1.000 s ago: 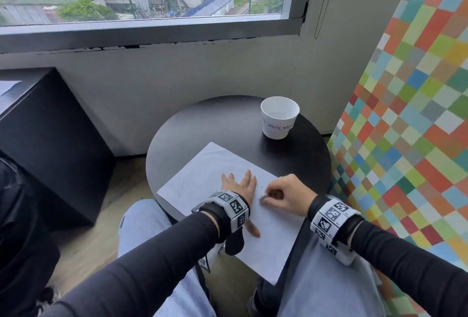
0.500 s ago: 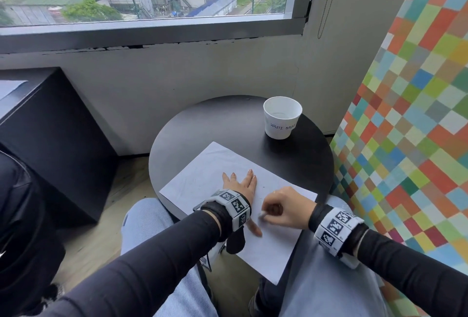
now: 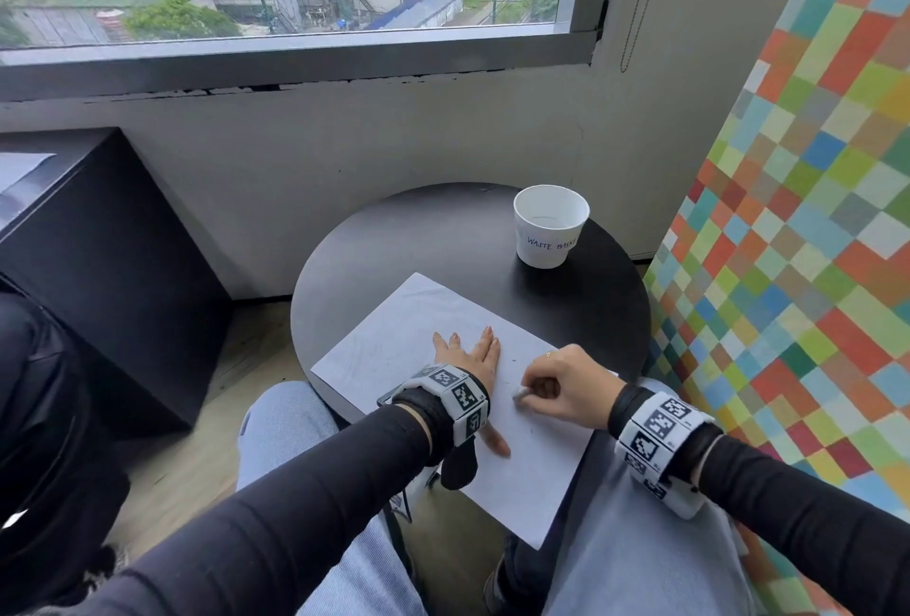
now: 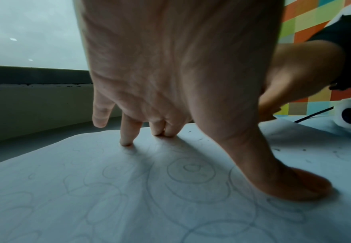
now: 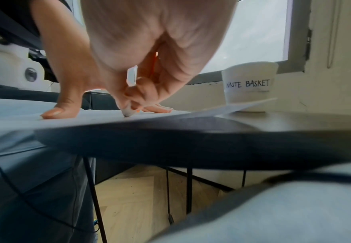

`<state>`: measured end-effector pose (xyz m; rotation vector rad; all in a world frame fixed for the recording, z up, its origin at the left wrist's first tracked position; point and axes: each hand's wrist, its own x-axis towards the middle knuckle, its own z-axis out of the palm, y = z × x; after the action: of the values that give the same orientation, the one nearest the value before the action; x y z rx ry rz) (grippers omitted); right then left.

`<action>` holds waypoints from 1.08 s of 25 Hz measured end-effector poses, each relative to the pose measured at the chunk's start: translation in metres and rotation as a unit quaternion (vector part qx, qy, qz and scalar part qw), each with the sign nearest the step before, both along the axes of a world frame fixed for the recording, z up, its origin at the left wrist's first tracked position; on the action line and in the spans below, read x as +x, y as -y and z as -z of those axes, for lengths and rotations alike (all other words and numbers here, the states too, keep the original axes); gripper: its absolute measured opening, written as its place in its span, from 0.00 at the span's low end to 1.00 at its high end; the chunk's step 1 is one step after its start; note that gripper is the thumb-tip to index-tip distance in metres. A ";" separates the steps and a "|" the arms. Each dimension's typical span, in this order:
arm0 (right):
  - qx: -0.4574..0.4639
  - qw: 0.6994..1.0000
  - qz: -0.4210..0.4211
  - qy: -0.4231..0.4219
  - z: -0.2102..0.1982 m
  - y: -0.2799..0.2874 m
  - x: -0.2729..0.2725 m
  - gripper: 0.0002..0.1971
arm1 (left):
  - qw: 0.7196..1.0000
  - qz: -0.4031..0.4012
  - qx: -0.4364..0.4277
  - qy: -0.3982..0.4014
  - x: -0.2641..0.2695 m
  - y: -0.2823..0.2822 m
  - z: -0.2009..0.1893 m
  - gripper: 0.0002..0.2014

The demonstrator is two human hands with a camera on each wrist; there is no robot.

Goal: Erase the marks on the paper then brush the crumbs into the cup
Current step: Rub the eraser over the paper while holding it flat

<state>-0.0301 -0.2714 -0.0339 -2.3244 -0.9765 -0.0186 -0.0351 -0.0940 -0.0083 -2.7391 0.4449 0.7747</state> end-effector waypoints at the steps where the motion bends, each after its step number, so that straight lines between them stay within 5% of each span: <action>1: -0.008 1.000 -0.015 -0.005 0.001 -0.001 -0.003 0.09 | 1.000 -0.001 0.001 -0.001 0.000 0.000 0.000 0.75; 4: -0.038 0.997 -0.059 -0.023 0.005 -0.003 -0.010 0.09 | 1.000 0.000 0.008 -0.002 0.000 0.000 -0.001 0.75; 8: -0.004 1.000 0.021 0.017 0.002 -0.007 0.007 0.09 | 1.000 0.002 -0.001 -0.002 0.001 0.000 0.000 0.75; 12: -0.023 0.999 -0.036 -0.011 0.009 -0.012 -0.004 0.08 | 1.000 0.002 -0.015 -0.003 0.001 -0.003 0.003 0.76; 16: -0.002 0.999 0.043 0.017 0.005 -0.014 0.011 0.07 | 0.999 0.006 -0.044 0.003 0.000 -0.008 0.007 0.75; 20: -0.012 1.000 -0.001 -0.006 0.008 -0.016 0.006 0.07 | 1.000 -0.004 -0.030 0.001 0.000 -0.008 0.007 0.76; 23: 0.010 0.999 0.050 0.012 0.005 -0.015 0.012 0.07 | 0.999 -0.019 -0.031 -0.004 0.000 -0.010 0.008 0.75; 27: -0.009 1.000 -0.001 0.000 0.012 -0.020 0.005 0.06 | 0.999 -0.026 -0.019 -0.004 0.001 -0.010 0.009 0.76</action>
<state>-0.0255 -0.2512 -0.0458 -2.3392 -0.9840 -0.0098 -0.0340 -0.0844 -0.0169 -2.7933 0.3957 0.7977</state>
